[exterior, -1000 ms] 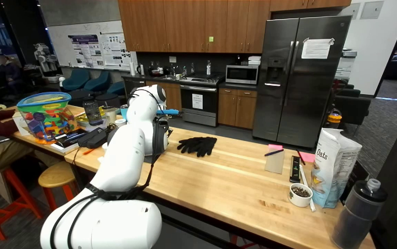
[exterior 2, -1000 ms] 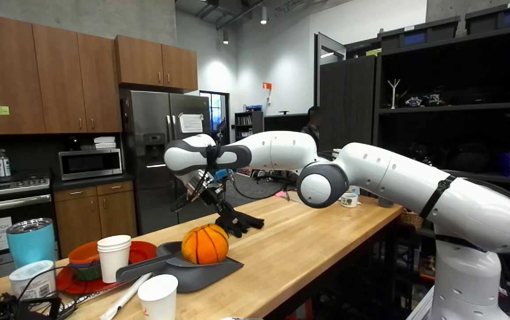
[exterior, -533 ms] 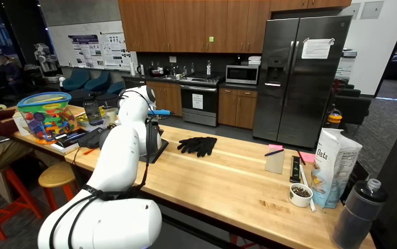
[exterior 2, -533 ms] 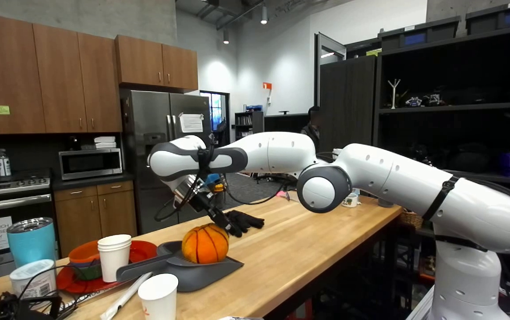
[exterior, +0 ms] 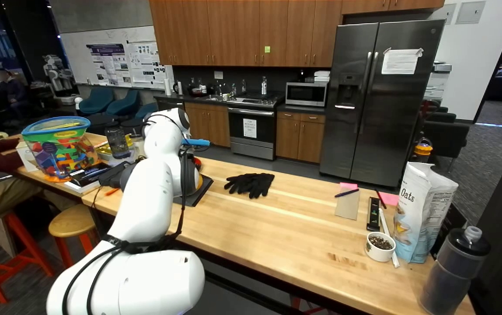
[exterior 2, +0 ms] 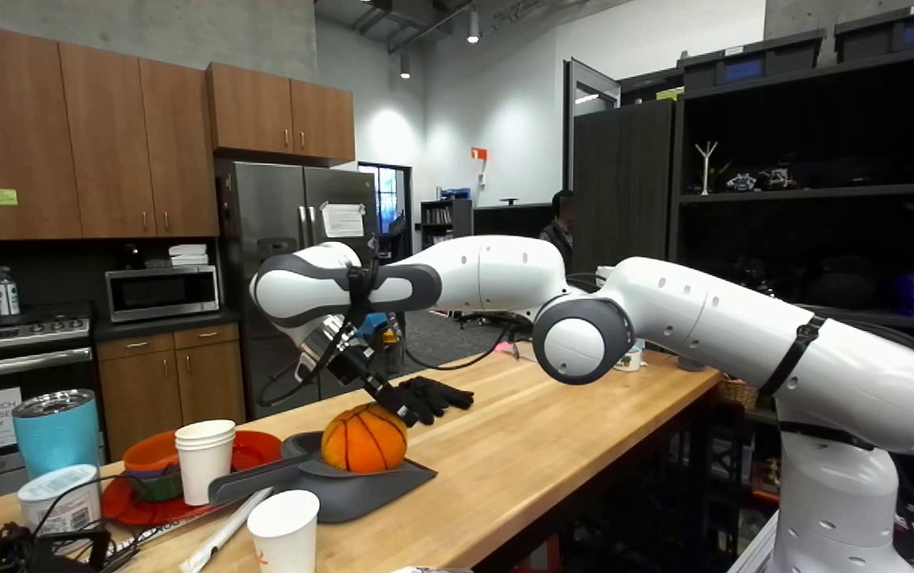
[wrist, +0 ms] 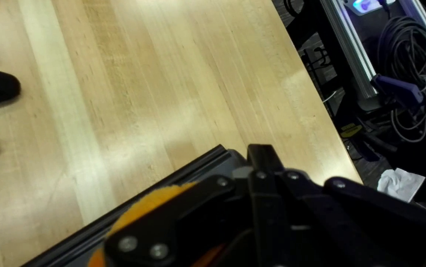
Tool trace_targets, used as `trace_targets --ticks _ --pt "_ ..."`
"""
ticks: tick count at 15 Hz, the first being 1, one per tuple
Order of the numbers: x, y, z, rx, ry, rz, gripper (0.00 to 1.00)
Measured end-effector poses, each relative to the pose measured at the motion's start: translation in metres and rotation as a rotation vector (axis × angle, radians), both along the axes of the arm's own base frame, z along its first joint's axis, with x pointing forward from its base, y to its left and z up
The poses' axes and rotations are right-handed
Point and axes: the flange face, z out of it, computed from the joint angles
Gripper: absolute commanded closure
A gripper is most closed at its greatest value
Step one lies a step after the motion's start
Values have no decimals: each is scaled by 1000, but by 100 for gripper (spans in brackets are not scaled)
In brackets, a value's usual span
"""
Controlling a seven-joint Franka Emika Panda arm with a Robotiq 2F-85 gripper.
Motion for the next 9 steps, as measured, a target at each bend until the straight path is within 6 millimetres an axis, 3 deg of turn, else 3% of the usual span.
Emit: trace_targets --ticks 5,9 --pt "-7 9 1 38 38 72 100" --pt "-21 29 3 65 63 148 100"
